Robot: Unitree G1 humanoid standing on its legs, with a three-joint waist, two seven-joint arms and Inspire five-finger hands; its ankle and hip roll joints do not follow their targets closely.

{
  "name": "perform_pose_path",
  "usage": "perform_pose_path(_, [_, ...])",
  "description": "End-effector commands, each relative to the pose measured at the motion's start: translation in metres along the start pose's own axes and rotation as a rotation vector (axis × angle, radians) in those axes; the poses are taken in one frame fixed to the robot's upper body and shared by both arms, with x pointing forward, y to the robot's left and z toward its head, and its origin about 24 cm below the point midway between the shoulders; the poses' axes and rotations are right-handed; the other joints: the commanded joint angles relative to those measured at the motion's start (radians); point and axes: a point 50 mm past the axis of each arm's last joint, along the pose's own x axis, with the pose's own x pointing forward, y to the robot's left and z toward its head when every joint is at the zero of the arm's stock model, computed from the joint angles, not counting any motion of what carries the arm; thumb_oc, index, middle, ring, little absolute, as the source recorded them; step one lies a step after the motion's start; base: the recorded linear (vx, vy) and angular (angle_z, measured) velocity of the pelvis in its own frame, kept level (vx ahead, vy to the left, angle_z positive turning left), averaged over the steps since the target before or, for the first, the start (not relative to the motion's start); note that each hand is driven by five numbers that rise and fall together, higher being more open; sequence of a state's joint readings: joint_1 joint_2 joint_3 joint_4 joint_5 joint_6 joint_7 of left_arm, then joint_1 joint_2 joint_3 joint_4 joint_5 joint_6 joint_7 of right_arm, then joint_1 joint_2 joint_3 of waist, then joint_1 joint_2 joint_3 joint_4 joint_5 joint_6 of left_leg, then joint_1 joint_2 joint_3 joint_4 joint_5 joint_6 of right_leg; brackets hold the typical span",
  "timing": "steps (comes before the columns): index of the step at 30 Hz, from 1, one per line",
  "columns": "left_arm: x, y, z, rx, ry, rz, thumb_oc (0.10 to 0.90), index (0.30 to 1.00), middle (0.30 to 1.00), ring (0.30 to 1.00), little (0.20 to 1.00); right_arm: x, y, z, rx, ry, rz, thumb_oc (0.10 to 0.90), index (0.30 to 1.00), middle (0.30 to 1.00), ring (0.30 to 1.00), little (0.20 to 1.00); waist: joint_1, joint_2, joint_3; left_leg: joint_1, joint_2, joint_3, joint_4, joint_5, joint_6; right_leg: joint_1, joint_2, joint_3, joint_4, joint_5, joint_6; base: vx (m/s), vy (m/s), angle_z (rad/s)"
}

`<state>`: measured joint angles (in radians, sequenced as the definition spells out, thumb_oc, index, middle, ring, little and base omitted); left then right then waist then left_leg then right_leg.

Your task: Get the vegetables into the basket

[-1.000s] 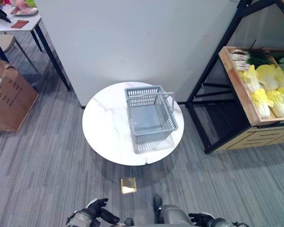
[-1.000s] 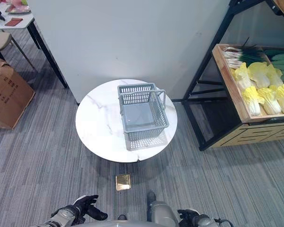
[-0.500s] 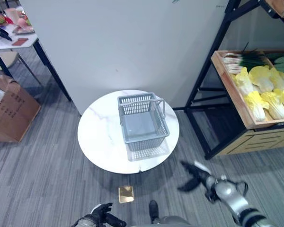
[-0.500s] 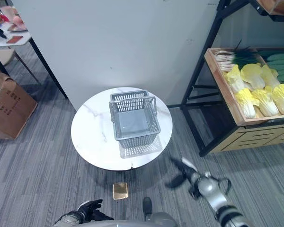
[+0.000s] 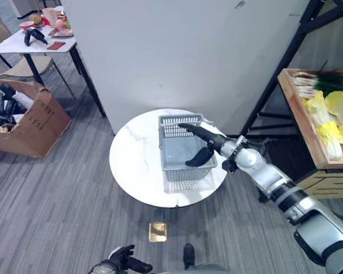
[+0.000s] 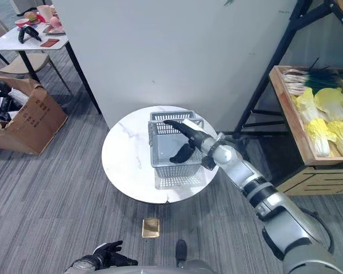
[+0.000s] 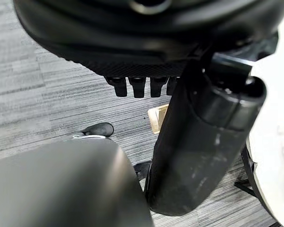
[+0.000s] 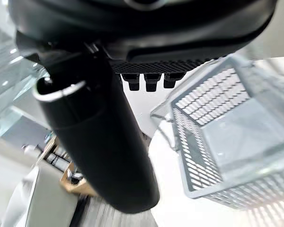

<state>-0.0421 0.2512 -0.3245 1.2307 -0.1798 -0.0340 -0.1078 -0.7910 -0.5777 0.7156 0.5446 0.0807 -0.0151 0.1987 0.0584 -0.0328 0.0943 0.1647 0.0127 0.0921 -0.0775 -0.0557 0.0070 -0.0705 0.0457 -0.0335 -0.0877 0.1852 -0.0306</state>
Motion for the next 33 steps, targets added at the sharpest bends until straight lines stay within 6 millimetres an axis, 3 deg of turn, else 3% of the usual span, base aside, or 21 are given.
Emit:
perform_pose_path(1, [-0.007, 0.018, -0.032, 0.000, 0.152, 0.015, 0.900, 1.000, 1.000, 1.000, 1.000, 0.007, -0.061, 0.042, -0.076, -0.114, -0.219, 0.900, 1.000, 1.000, 1.000, 1.000, 0.016, -0.085, 0.020, -0.090, -0.033, -0.049, -0.010, 0.011, 0.020, 0.152, -0.041, 0.043, 0.009, -0.176, 0.090, 0.01, 0.038, 0.04])
perform_pose_path(2, [-0.004, 0.030, -0.003, -0.059, 0.045, 0.106, 0.900, 1.000, 1.000, 1.000, 1.000, 0.008, -0.060, 0.050, -0.147, -0.137, -0.226, 0.900, 1.000, 1.000, 1.000, 1.000, 0.021, -0.089, 0.024, -0.105, -0.034, -0.055, -0.010, 0.012, 0.022, 0.141, -0.042, 0.042, 0.008, -0.172, 0.092, 0.00, 0.025, 0.08])
perform_pose_path(3, [-0.004, 0.033, 0.002, -0.032, 0.020, 0.104, 0.900, 1.000, 1.000, 1.000, 1.000, 0.010, -0.064, 0.050, -0.144, -0.124, -0.241, 0.900, 1.000, 1.000, 1.000, 1.000, 0.028, -0.094, 0.027, -0.117, -0.034, -0.059, -0.010, 0.015, 0.020, 0.131, -0.041, 0.037, 0.008, -0.170, 0.093, -0.01, 0.031, 0.16])
perform_pose_path(4, [-0.008, 0.044, -0.008, -0.014, 0.059, 0.148, 0.900, 1.000, 1.000, 1.000, 1.000, 0.006, -0.078, 0.057, -0.206, -0.139, -0.273, 0.900, 1.000, 1.000, 1.000, 1.000, 0.035, -0.102, 0.034, -0.131, -0.034, -0.065, -0.010, 0.017, 0.019, 0.121, -0.041, 0.038, 0.006, -0.168, 0.093, -0.01, 0.022, 0.22])
perform_pose_path(5, [-0.006, 0.046, 0.006, -0.034, -0.007, 0.177, 0.900, 1.000, 1.000, 1.000, 1.000, 0.008, -0.083, 0.060, -0.275, -0.115, -0.290, 0.900, 1.000, 1.000, 1.000, 1.000, 0.041, -0.108, 0.038, -0.145, -0.036, -0.074, -0.010, 0.020, 0.020, 0.111, -0.042, 0.033, 0.007, -0.165, 0.095, -0.01, 0.038, 0.22])
perform_pose_path(6, [-0.004, 0.048, 0.030, -0.042, -0.073, 0.167, 0.900, 1.000, 1.000, 1.000, 1.000, 0.009, -0.108, 0.078, -0.324, -0.098, -0.337, 0.900, 1.000, 1.000, 1.000, 1.000, 0.044, -0.119, 0.053, -0.172, -0.036, -0.078, -0.010, 0.028, 0.018, 0.089, -0.042, 0.026, 0.006, -0.157, 0.097, -0.01, 0.040, 0.15])
perform_pose_path(8, [-0.004, 0.049, 0.031, -0.057, -0.073, 0.175, 0.900, 1.000, 1.000, 1.000, 1.000, 0.009, -0.114, 0.078, -0.372, -0.064, -0.353, 0.900, 1.000, 1.000, 1.000, 1.000, 0.047, -0.122, 0.059, -0.187, -0.035, -0.082, -0.010, 0.033, 0.017, 0.076, -0.042, 0.022, 0.005, -0.152, 0.097, 0.00, 0.032, 0.17])
perform_pose_path(11, [-0.007, 0.055, 0.024, -0.078, -0.072, 0.182, 0.900, 1.000, 1.000, 1.000, 1.000, 0.005, -0.141, 0.082, -0.458, 0.016, -0.411, 0.900, 1.000, 1.000, 1.000, 1.000, 0.068, -0.125, 0.083, -0.241, -0.039, -0.104, -0.010, 0.049, 0.014, 0.034, -0.045, 0.007, 0.000, -0.136, 0.098, 0.03, 0.056, 0.29])
perform_pose_path(12, [-0.013, 0.065, 0.000, -0.079, 0.010, 0.203, 0.900, 1.000, 1.000, 1.000, 1.000, -0.002, -0.157, 0.082, -0.513, 0.071, -0.449, 0.900, 1.000, 1.000, 1.000, 1.000, 0.085, -0.123, 0.092, -0.259, -0.041, -0.115, -0.010, 0.055, 0.012, 0.019, -0.046, 0.001, 0.000, -0.134, 0.100, 0.07, 0.047, 0.30])
perform_pose_path(15, [-0.012, 0.061, -0.008, -0.095, 0.049, 0.228, 0.900, 1.000, 1.000, 1.000, 1.000, -0.007, -0.159, 0.071, -0.529, 0.086, -0.457, 0.900, 1.000, 1.000, 1.000, 1.000, 0.087, -0.130, 0.095, -0.274, -0.043, -0.125, -0.010, 0.053, 0.009, 0.005, -0.046, 0.000, 0.000, -0.139, 0.101, 0.07, 0.019, 0.38])
perform_pose_path(19, [-0.011, 0.053, -0.016, -0.099, 0.070, 0.218, 0.900, 1.000, 1.000, 1.000, 1.000, -0.009, -0.166, 0.082, -0.586, 0.091, -0.464, 0.900, 1.000, 1.000, 1.000, 1.000, 0.088, -0.139, 0.084, -0.270, -0.043, -0.127, -0.010, 0.045, 0.010, 0.007, -0.045, 0.010, 0.000, -0.145, 0.102, 0.09, 0.012, -0.03])
perform_pose_path(28, [-0.008, 0.055, 0.013, -0.118, -0.039, 0.218, 0.900, 1.000, 1.000, 1.000, 1.000, -0.029, -0.198, 0.068, -0.689, 0.270, -0.520, 0.900, 1.000, 1.000, 1.000, 1.000, 0.096, -0.124, 0.112, -0.333, -0.044, -0.137, -0.010, 0.061, 0.004, -0.056, -0.044, 0.007, 0.000, -0.138, 0.104, 0.01, -0.004, 0.03])
perform_pose_path(30, [-0.007, 0.050, 0.016, -0.116, -0.050, 0.204, 0.900, 1.000, 1.000, 1.000, 1.000, -0.041, -0.206, 0.050, -0.692, 0.366, -0.537, 0.900, 1.000, 1.000, 1.000, 1.000, 0.099, -0.112, 0.121, -0.344, -0.047, -0.139, -0.010, 0.066, 0.002, -0.068, -0.045, 0.006, 0.000, -0.137, 0.105, 0.02, 0.001, 0.05])
perform_pose_path(33, [-0.006, 0.047, 0.017, -0.118, -0.055, 0.196, 0.900, 1.000, 1.000, 1.000, 1.000, -0.046, -0.210, 0.044, -0.681, 0.399, -0.547, 0.900, 1.000, 1.000, 1.000, 1.000, 0.102, -0.104, 0.125, -0.351, -0.048, -0.142, -0.010, 0.069, 0.001, -0.074, -0.046, 0.005, 0.000, -0.137, 0.106, 0.01, -0.003, 0.03])
